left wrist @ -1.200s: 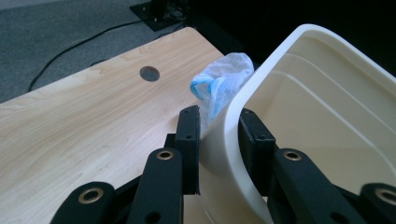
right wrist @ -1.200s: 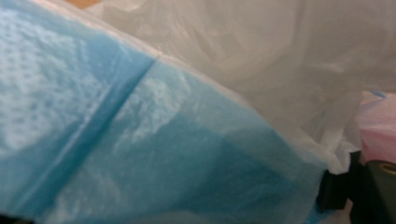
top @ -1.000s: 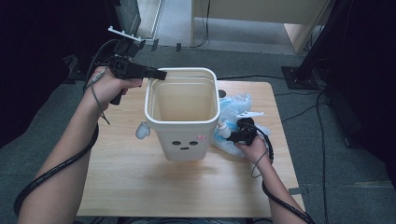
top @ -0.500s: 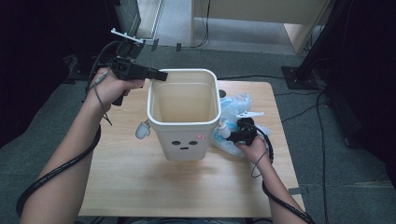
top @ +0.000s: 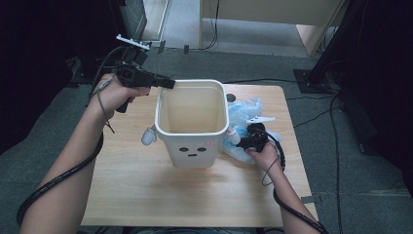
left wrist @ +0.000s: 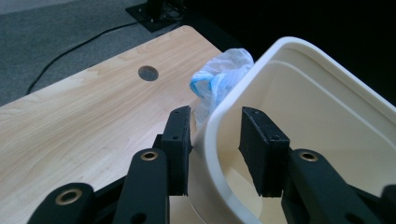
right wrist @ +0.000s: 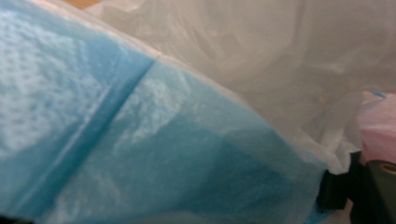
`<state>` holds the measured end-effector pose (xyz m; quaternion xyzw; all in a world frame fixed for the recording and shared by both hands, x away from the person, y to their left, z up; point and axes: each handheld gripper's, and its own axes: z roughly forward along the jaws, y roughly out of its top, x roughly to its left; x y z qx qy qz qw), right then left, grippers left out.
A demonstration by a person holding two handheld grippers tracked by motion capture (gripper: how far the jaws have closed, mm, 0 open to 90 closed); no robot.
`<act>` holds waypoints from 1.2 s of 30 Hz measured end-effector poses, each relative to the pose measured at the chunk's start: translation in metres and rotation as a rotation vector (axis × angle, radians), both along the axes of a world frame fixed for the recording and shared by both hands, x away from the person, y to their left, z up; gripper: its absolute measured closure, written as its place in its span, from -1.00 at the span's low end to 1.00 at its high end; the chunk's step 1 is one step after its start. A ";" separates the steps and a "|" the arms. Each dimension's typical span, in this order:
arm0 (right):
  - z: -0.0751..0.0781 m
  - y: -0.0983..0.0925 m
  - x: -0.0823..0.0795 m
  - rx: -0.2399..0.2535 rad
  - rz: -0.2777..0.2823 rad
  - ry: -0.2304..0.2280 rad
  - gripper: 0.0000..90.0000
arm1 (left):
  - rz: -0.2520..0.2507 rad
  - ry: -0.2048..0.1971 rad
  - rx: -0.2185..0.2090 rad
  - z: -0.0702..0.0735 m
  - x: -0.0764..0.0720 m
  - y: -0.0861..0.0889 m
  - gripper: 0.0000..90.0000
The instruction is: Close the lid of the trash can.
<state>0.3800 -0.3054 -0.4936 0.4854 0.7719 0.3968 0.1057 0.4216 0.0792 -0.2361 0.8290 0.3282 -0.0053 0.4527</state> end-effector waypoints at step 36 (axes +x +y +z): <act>0.000 0.000 0.000 0.005 0.000 0.001 -0.44 | -0.032 -0.114 -0.027 -0.003 -0.016 0.045 -0.13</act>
